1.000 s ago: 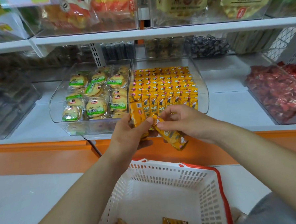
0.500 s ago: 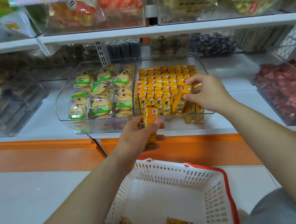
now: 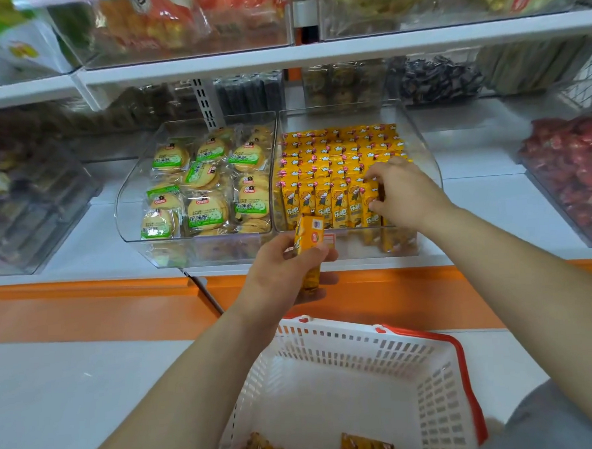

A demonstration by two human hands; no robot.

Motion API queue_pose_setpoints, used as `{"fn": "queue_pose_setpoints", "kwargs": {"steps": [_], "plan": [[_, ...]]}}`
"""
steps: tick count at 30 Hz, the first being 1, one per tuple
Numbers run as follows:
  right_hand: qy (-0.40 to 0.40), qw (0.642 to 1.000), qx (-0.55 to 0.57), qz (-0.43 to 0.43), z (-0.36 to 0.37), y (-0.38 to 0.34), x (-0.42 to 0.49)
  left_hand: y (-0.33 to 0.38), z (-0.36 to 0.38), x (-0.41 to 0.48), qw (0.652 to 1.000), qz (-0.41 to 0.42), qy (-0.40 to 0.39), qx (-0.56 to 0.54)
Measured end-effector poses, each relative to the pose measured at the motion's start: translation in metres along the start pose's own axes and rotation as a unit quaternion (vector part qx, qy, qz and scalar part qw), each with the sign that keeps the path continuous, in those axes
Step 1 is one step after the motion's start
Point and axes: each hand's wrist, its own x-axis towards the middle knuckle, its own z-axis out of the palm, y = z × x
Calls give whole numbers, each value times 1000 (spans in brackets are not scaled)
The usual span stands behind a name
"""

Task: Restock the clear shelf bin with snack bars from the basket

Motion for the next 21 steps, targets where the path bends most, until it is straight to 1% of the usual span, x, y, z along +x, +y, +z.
{"fn": "queue_pose_setpoints", "kwargs": {"steps": [3,5,6,8,10,12,13,15,16,19,21], "plan": [[46,999,19,3,-17,-6,-8,1,-2,-1,1000,0,6,-10],[75,993,92,-17,-27,-14,-19,1,-3,-2,1000,-1,11,-16],[70,985,153,-21,-30,-20,-26,1,-2,-2,1000,-1,11,-15],[19,958,287,-16,-32,-35,-44,1,0,-2,1000,-1,5,-11],[-50,929,366,-14,-31,-48,-58,0,4,-3,1000,2,-7,-8],[-103,908,406,-25,-29,-57,-64,0,8,-4,1000,9,-26,-6],[-115,903,412,-33,-28,-59,-64,-1,10,-4,999,13,-35,-4],[-121,901,414,-45,-28,-60,-64,-2,11,-5,999,21,-45,2],[-127,895,426,-44,-28,-58,-64,-2,11,-4,999,24,-44,3],[-163,858,486,-28,-33,-47,-64,-1,8,-2,999,27,-29,1],[-167,839,518,-25,-34,-38,-62,-1,5,0,999,26,-25,-3]]}}
